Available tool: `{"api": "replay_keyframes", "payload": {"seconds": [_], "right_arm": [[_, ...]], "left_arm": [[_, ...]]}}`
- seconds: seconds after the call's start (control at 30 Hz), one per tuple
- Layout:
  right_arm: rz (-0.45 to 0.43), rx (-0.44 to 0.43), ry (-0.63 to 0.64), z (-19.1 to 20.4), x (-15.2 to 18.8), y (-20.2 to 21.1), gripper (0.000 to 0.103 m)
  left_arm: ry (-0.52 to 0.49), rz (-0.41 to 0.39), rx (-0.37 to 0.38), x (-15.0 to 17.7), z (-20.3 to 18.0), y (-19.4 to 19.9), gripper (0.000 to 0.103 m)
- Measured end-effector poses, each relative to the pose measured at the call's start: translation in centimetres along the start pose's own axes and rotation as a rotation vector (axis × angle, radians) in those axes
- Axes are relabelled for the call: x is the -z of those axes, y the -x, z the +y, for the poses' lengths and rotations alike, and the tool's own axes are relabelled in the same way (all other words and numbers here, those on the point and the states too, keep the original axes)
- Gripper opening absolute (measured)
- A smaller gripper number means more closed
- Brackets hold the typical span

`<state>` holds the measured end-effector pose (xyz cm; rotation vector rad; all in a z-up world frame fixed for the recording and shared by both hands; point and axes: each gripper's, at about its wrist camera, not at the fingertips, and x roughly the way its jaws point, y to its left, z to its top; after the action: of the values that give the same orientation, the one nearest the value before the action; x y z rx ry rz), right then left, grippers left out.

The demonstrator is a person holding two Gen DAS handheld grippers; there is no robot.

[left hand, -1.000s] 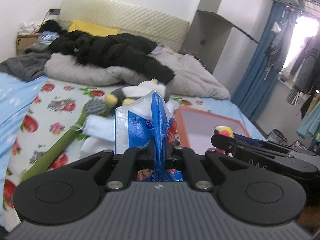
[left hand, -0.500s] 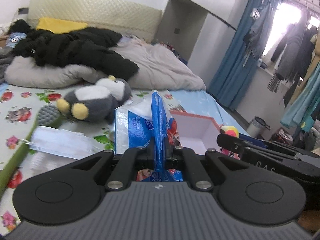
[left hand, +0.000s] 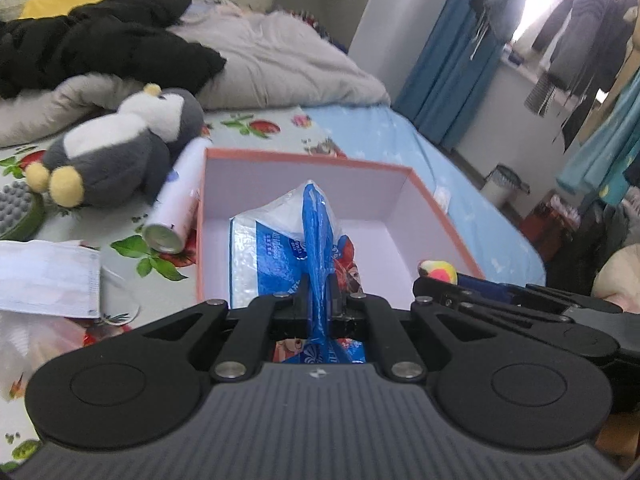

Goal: Organize soft objects
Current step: 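Lower both tools into the box and open them to release the items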

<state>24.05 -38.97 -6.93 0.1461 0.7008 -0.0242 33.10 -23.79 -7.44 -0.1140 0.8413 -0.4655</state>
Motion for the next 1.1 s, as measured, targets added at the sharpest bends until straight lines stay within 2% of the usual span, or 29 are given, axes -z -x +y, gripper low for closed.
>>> {"api": "replay_keyframes", "payload": {"seconds": [0.1, 0.27, 0.57, 0.6, 0.63, 0.7, 0.87, 1.1], "right_arm": [[0.047, 0.005, -0.024, -1.1, 0.5, -2.2, 0.033], [0.111, 0.016, -0.048, -2.5, 1.2, -5.5, 0.033], [0.169, 0.038, -0.082, -3.8, 1.9, -8.0, 0.035], [0.171, 0.039, -0.089, -3.9, 1.9, -8.0, 0.035], [0.172, 0.042, -0.091, -4.0, 2.0, -7.9, 0.036], [0.175, 0.044, -0.094, -4.0, 1.9, -7.7, 0.038], [0.142, 0.041, -0.087, -3.4, 1.5, -5.3, 0.038], [0.037, 0.022, -0.073, -1.8, 0.2, -0.2, 0.038]], "left_arm": [[-0.012, 0.065, -0.009, -0.1, 0.0, -2.9, 0.007], [-0.016, 0.126, -0.006, 0.1, 0.2, -6.2, 0.007], [-0.019, 0.154, 0.001, 0.8, 0.2, -8.0, 0.008], [-0.015, 0.155, 0.004, 0.8, 0.2, -7.9, 0.013], [-0.015, 0.161, 0.001, 0.7, 0.2, -7.6, 0.023], [-0.022, 0.14, -0.009, 0.7, 0.0, -6.7, 0.03], [-0.036, 0.082, -0.012, 0.3, -0.5, -3.2, 0.03], [-0.059, -0.016, -0.019, 0.3, -1.4, 3.6, 0.03]]}}
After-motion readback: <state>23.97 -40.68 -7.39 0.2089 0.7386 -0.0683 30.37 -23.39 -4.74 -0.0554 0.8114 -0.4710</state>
